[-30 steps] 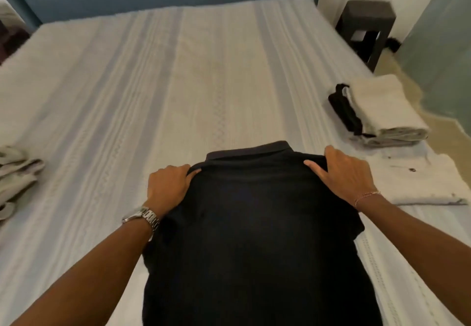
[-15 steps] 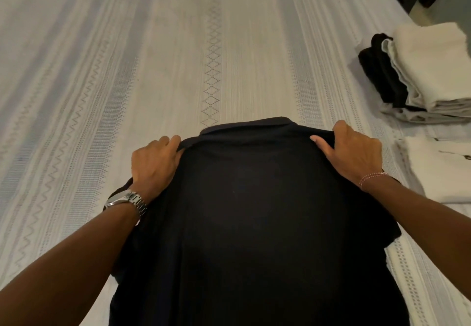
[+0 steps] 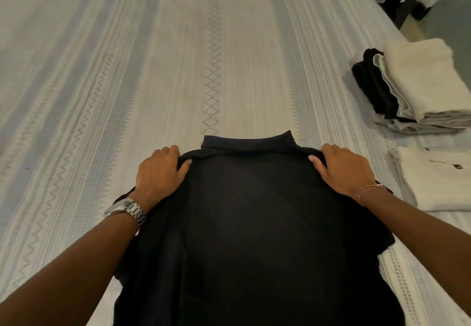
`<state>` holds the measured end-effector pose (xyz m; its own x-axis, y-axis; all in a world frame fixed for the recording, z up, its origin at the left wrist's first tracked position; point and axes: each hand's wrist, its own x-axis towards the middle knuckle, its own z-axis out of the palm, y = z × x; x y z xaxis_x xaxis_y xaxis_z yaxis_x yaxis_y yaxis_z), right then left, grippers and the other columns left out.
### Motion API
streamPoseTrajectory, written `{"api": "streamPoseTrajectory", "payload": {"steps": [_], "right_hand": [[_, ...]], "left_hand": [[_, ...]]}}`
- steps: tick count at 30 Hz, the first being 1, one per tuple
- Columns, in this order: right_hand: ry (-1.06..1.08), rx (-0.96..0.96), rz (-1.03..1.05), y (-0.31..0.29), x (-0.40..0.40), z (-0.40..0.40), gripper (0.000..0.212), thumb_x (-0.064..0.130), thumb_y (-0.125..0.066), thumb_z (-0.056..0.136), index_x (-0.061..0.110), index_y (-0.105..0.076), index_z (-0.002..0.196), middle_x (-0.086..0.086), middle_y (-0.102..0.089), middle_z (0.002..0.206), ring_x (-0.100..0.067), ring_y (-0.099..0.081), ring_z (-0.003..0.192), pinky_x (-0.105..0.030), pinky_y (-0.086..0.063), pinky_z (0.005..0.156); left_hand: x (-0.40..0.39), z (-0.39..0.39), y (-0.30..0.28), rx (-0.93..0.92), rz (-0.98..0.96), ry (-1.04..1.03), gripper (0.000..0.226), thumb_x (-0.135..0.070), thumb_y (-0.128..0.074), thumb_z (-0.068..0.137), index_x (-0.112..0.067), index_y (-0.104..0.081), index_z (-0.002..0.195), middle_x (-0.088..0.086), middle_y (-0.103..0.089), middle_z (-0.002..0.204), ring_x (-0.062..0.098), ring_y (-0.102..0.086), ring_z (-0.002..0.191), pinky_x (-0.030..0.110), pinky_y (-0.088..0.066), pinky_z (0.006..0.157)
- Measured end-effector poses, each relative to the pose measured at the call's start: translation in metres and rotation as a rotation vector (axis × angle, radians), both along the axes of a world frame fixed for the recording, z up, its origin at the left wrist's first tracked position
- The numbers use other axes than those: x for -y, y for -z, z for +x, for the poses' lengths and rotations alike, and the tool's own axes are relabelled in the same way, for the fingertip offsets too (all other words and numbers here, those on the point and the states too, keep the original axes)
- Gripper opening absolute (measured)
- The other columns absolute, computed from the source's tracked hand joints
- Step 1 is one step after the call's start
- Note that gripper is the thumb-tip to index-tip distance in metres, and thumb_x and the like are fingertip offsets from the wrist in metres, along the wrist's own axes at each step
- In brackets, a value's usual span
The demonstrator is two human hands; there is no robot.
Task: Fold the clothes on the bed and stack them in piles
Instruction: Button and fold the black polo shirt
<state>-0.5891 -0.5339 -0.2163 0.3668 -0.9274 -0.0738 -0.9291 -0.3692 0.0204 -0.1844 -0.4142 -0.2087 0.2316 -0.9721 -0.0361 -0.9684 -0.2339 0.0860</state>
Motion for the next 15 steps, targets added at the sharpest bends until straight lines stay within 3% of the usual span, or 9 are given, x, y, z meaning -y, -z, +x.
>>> {"api": "streamPoseTrajectory", "payload": {"steps": [5,8,12,15], "right_hand": [[0.084,0.007,0.052,-0.002,-0.006,0.002,0.042,0.052,-0.037,0.104,0.013,-0.052,0.106,-0.01,-0.063,0.1,-0.029,-0.061,0.089,-0.045,-0.047,0.083],[0.119,0.05,-0.003,-0.001,-0.022,0.002,0.049,0.047,-0.041,0.103,0.006,-0.05,0.128,-0.019,-0.06,0.118,-0.035,-0.058,0.107,-0.049,-0.044,0.095],[0.056,0.056,-0.123,-0.006,-0.062,0.003,0.065,0.044,-0.044,0.104,0.004,-0.032,0.154,-0.029,-0.039,0.152,-0.045,-0.035,0.143,-0.059,-0.025,0.119],[0.018,0.069,-0.123,-0.013,-0.096,0.003,0.066,0.043,-0.044,0.104,0.007,-0.027,0.157,-0.026,-0.028,0.161,-0.042,-0.023,0.151,-0.058,-0.016,0.123]], "left_hand": [[-0.01,0.003,-0.01,0.001,-0.07,-0.081,0.034,-0.039,-0.061,0.097,-0.007,-0.053,0.108,0.014,-0.059,0.103,0.031,-0.054,0.09,0.043,-0.044,0.075],[-0.029,-0.008,-0.017,0.063,-0.15,-0.086,0.035,-0.03,-0.067,0.093,-0.002,-0.054,0.111,0.019,-0.057,0.105,0.035,-0.052,0.094,0.047,-0.044,0.08],[-0.064,-0.025,-0.024,0.023,-0.184,-0.051,0.03,-0.028,-0.064,0.094,-0.004,-0.054,0.11,0.016,-0.056,0.104,0.032,-0.051,0.092,0.045,-0.045,0.081],[-0.094,-0.037,-0.024,-0.021,-0.169,0.009,0.027,-0.03,-0.063,0.095,-0.008,-0.055,0.108,0.012,-0.056,0.102,0.029,-0.052,0.091,0.045,-0.048,0.081]]}}
